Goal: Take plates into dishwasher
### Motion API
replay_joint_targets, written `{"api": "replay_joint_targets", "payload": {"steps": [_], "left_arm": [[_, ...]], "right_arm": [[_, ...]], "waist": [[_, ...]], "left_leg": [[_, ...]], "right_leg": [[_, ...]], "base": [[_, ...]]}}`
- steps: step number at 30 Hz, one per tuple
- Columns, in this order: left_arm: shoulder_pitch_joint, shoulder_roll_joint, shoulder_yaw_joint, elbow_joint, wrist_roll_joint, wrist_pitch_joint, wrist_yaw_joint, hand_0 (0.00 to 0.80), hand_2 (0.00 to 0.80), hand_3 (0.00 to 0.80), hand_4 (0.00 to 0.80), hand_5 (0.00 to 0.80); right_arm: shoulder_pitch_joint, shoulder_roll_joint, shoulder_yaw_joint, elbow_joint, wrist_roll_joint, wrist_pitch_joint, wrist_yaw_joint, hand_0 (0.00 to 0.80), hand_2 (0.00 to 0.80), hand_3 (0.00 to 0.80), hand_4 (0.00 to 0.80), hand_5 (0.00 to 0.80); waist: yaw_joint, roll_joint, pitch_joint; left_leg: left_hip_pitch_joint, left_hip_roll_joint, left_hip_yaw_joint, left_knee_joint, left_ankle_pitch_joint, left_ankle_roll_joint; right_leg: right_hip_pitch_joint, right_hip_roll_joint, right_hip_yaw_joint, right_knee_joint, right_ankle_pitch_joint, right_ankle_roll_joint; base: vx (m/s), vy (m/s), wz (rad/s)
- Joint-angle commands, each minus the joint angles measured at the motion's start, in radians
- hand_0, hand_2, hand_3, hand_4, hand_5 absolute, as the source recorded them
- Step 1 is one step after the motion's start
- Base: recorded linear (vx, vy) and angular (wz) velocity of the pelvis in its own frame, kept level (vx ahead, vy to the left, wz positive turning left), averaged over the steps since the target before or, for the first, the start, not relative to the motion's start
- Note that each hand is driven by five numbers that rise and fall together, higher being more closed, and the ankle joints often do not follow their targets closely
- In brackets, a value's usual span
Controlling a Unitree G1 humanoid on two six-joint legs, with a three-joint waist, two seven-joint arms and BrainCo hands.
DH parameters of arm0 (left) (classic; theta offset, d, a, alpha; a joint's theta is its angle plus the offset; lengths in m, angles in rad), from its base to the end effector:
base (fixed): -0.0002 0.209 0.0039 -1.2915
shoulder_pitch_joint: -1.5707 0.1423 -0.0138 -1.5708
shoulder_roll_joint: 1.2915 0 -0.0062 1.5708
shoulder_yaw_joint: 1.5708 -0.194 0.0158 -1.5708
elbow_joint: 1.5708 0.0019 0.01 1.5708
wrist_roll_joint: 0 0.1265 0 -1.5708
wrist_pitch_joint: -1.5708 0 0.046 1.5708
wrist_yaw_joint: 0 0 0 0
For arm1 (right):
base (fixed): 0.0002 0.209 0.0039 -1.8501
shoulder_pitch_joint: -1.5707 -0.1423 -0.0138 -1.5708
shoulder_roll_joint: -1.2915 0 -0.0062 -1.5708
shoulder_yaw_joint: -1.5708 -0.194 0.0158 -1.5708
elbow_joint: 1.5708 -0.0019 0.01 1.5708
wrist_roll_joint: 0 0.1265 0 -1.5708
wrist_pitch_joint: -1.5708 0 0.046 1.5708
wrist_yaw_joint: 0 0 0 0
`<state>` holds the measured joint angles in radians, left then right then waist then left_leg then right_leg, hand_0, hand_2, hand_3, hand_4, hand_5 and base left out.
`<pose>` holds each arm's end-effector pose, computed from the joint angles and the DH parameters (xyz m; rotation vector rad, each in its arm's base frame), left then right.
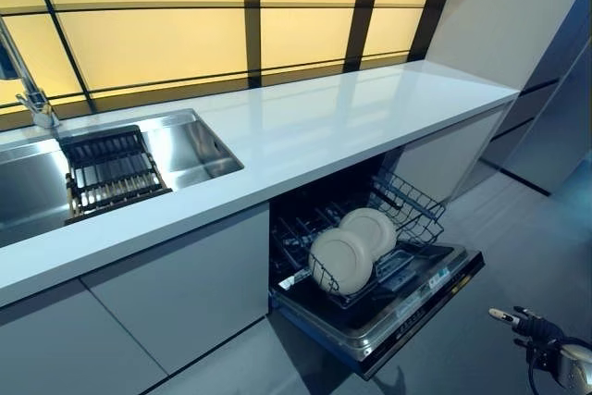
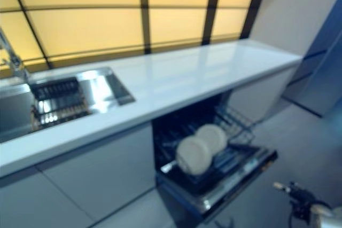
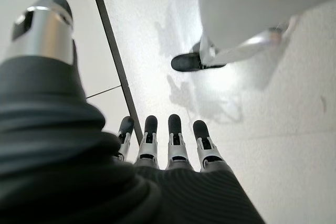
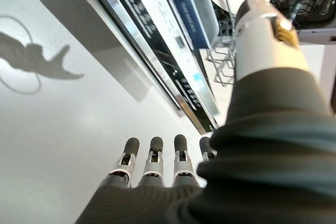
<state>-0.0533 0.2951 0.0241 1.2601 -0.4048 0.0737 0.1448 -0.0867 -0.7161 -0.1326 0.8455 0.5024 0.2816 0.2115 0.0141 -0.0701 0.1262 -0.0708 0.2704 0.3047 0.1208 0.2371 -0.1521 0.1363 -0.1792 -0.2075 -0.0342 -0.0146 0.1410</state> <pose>0.0798 0.2527 -0.1058 -0.0421 1.2132 0.5589 0.1432 -0.3708 0.0033 0.0387 0.8053 -0.3875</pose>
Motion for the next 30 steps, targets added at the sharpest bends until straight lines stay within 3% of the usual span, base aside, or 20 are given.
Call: {"api": "replay_joint_targets", "payload": {"steps": [1, 2, 3, 8, 9, 11, 13, 14, 15, 20, 25, 30], "left_arm": [[-0.043, 0.015, 0.021, -0.005, -0.027, -0.021, -0.010, 0.000, 0.000, 0.000, 0.000, 0.000], [-0.042, 0.015, 0.023, -0.001, -0.021, -0.022, -0.010, 0.000, 0.000, 0.000, 0.000, 0.000], [-0.046, 0.013, 0.012, 0.013, -0.022, -0.032, -0.009, 0.000, 0.000, 0.000, 0.000, 0.000], [-0.056, 0.018, -0.013, 0.040, -0.022, -0.065, -0.007, 0.000, 0.000, 0.000, 0.000, 0.000], [-0.059, 0.023, -0.022, 0.046, -0.031, -0.072, -0.006, 0.000, 0.000, 0.000, 0.000, 0.000], [-0.060, 0.040, -0.020, 0.036, -0.064, -0.080, -0.004, 0.000, 0.000, 0.000, 0.000, 0.000], [-0.059, 0.052, -0.010, 0.033, -0.089, -0.078, -0.011, 0.000, 0.000, 0.000, 0.000, 0.000], [-0.058, 0.055, -0.008, 0.033, -0.095, -0.077, -0.013, 0.000, 0.000, 0.000, 0.000, 0.000], [-0.059, 0.065, -0.001, 0.044, -0.110, -0.083, -0.028, 0.000, 0.000, 0.000, 0.000, 0.000], [-0.050, 0.050, 0.032, 0.051, -0.139, -0.088, -0.046, 0.000, 0.000, 0.000, 0.000, 0.000], [-0.029, 0.023, 0.034, 0.035, -0.127, -0.104, -0.065, 0.000, 0.000, 0.000, 0.000, 0.000], [-0.015, 0.006, 0.011, 0.000, -0.135, -0.105, -0.084, 0.000, 0.000, 0.000, 0.000, 0.000]], "right_arm": [[-0.088, 0.014, 0.011, 0.001, 0.048, -0.031, 0.042, 0.000, 0.000, 0.000, 0.000, 0.000], [-0.088, 0.025, 0.011, 0.003, 0.051, -0.022, 0.040, 0.000, 0.000, 0.000, 0.000, 0.000], [-0.073, 0.064, 0.013, 0.013, 0.073, -0.020, 0.026, 0.000, 0.000, 0.000, 0.000, 0.000], [-0.052, 0.120, 0.007, 0.090, 0.122, -0.022, 0.042, 0.000, 0.000, 0.000, 0.000, 0.000], [-0.044, 0.130, 0.004, 0.108, 0.136, -0.030, 0.040, 0.000, 0.000, 0.000, 0.000, 0.000], [-0.037, 0.178, -0.004, 0.180, 0.166, -0.067, 0.060, 0.000, 0.000, 0.000, 0.000, 0.000], [-0.027, 0.216, -0.011, 0.215, 0.204, -0.088, 0.085, 0.000, 0.000, 0.000, 0.000, 0.000], [-0.026, 0.223, -0.011, 0.220, 0.206, -0.090, 0.089, 0.000, 0.000, 0.000, 0.000, 0.000], [-0.022, 0.242, -0.010, 0.232, 0.210, -0.098, 0.099, 0.000, 0.000, 0.000, 0.000, 0.000], [-0.012, 0.264, -0.006, 0.250, 0.233, -0.070, 0.109, 0.000, 0.000, 0.000, 0.000, 0.000], [0.013, 0.285, -0.017, 0.260, 0.266, -0.064, 0.147, 0.000, 0.000, 0.000, 0.000, 0.000], [0.027, 0.318, -0.016, 0.297, 0.287, -0.091, 0.190, 0.000, 0.000, 0.000, 0.000, 0.000]], "waist": [[0.003, -0.051, 0.006], [0.001, -0.039, 0.001], [-0.006, -0.015, -0.013], [-0.002, -0.002, -0.022], [-0.005, -0.001, -0.022], [0.003, -0.001, -0.019], [0.000, 0.001, -0.015], [-0.002, 0.001, -0.013], [-0.003, 0.012, -0.010], [0.016, 0.000, -0.006], [0.024, 0.003, -0.004], [0.032, 0.028, 0.010]], "left_leg": [[0.008, -0.191, -0.084, 0.169, -0.298, 0.111], [0.064, -0.209, -0.099, 0.083, -0.300, 0.114], [0.114, -0.222, -0.128, -0.065, -0.261, 0.111], [0.145, -0.246, -0.174, -0.164, -0.232, 0.121], [0.140, -0.246, -0.189, -0.160, -0.234, 0.128], [0.131, -0.232, -0.190, -0.154, -0.233, 0.142], [0.140, -0.219, -0.211, -0.161, -0.236, 0.142], [0.142, -0.215, -0.216, -0.162, -0.238, 0.142], [0.138, -0.189, -0.227, -0.154, -0.232, 0.138], [0.101, -0.131, -0.228, -0.118, -0.212, 0.096], [0.108, -0.114, -0.237, -0.152, -0.187, 0.076], [0.095, -0.112, -0.255, -0.174, -0.161, 0.064]], "right_leg": [[-0.020, 0.057, -0.029, 0.069, -0.007, -0.081], [-0.024, 0.065, -0.025, 0.079, -0.012, -0.072], [-0.050, 0.078, -0.021, 0.076, 0.009, -0.061], [-0.080, 0.091, -0.013, 0.092, 0.020, -0.049], [-0.091, 0.083, 0.009, 0.110, 0.022, -0.045], [-0.125, -0.008, 0.035, 0.176, 0.099, -0.002], [-0.147, -0.051, 0.080, 0.167, 0.158, 0.017], [-0.153, -0.057, 0.090, 0.167, 0.169, 0.020], [-0.143, -0.038, 0.109, 0.150, 0.113, 0.016], [-0.092, -0.009, 0.069, 0.084, 0.047, 0.011], [-0.059, 0.002, 0.039, 0.054, 0.033, -0.001], [-0.056, 0.004, 0.016, 0.054, 0.023, -0.012]], "base": [[0.028, 0.146, -0.11], [0.032, 0.213, -0.19], [0.016, 0.141, 0.10], [-0.004, -0.008, 0.14], [-0.057, -0.137, -0.04], [-0.075, -0.264, -0.03], [-0.001, -0.282, 0.11], [0.005, -0.267, 0.09], [-0.006, -0.246, 0.14], [-0.016, -0.183, 0.22], [-0.022, -0.101, 0.13], [-0.050, -0.054, 0.14]]}}
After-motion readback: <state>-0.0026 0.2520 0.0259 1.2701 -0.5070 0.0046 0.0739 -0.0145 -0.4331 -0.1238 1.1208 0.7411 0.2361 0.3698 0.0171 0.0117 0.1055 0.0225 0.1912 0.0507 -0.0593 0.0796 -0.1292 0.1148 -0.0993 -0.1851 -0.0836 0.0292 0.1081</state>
